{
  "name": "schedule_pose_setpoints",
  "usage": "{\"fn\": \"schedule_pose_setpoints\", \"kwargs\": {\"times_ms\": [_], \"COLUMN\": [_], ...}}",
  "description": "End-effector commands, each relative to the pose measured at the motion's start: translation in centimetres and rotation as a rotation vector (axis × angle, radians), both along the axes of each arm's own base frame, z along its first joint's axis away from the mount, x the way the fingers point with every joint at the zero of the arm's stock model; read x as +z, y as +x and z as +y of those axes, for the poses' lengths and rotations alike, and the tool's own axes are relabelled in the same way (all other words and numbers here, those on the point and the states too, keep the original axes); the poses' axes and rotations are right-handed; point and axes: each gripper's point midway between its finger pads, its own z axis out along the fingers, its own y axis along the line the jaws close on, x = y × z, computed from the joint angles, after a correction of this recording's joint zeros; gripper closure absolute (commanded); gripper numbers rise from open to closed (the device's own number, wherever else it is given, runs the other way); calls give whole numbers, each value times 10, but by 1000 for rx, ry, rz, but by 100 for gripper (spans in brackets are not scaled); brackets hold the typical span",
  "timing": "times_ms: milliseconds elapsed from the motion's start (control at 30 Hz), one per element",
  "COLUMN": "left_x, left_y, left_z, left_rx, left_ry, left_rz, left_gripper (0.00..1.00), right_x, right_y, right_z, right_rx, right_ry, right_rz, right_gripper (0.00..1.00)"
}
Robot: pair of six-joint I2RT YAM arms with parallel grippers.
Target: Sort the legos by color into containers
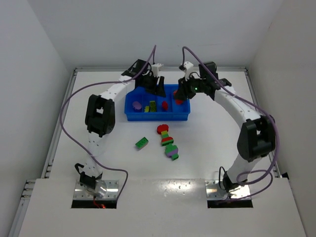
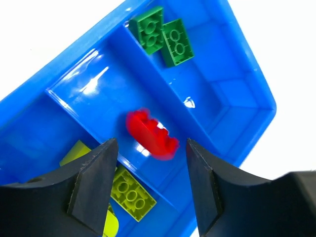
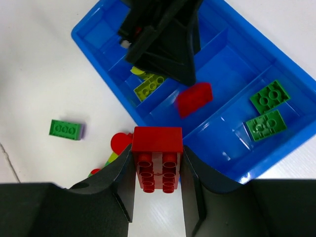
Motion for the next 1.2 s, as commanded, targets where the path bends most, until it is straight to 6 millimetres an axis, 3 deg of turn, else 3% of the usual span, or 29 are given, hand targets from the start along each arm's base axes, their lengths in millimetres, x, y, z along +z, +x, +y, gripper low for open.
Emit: {"fn": "schedule_pose_setpoints", "kwargs": {"times_ms": [0,67,100,167,200,233,267,300,333,367,433,533,600,733,767,833,867,967,1000,1100,1167], "left_x": [85,114,141,157,180,170,174,176,172,170,157,156,147,135,132,134,127,116,112,94,86], "left_y": [1,2,-2,6,4,9,4,-1,-6,-16,-27,-40,-45,-63,-69,-80,-87,-101,-109,-136,-152], "left_z": [-5,5,16,48,66,96,105,113,138,144,169,177,191,192,187,183,182,179,177,167,160], "left_rx": [-32,-3,14,162,249,416,420,392,383,340,308,269,292,272,245,208,182,139,97,-54,-135], "left_ry": [-89,-91,-105,-143,-178,-220,-275,-320,-345,-359,-352,-358,-256,-93,-55,-13,16,62,86,150,185], "left_rz": [-159,-219,-263,-253,-256,-134,-103,-84,-101,-92,-102,-98,-123,-204,-218,-254,-261,-264,-268,-255,-255], "left_gripper": [37,35,35,33,23,10,0,0,0,0,0,0,0,0,0,0,0,6,6,7,7], "right_x": [7,7,5,-1,-3,-12,-16,-13,-18,-32,-36,-51,-62,-79,-79,-90,-97,-97,-97,-82,-64], "right_y": [23,32,37,48,51,60,64,71,73,79,89,102,106,109,110,111,109,109,106,105,97], "right_z": [14,18,20,31,37,39,40,48,53,56,64,72,79,78,78,74,70,69,68,63,62], "right_rx": [20,-4,-14,-26,-21,-34,-39,-36,-33,-43,-50,-62,-60,-91,-86,-110,-119,-136,-131,-150,-138], "right_ry": [29,56,69,91,99,96,99,100,93,97,101,95,82,43,38,15,-9,-28,-36,-39,-28], "right_rz": [-50,-33,-35,-3,-3,8,22,-2,0,29,23,30,49,69,63,72,80,71,73,47,22], "right_gripper": [96,96,96,96,96,96,96,96,96,96,96,96,96,90,81,75,67,52,40,26,26]}}
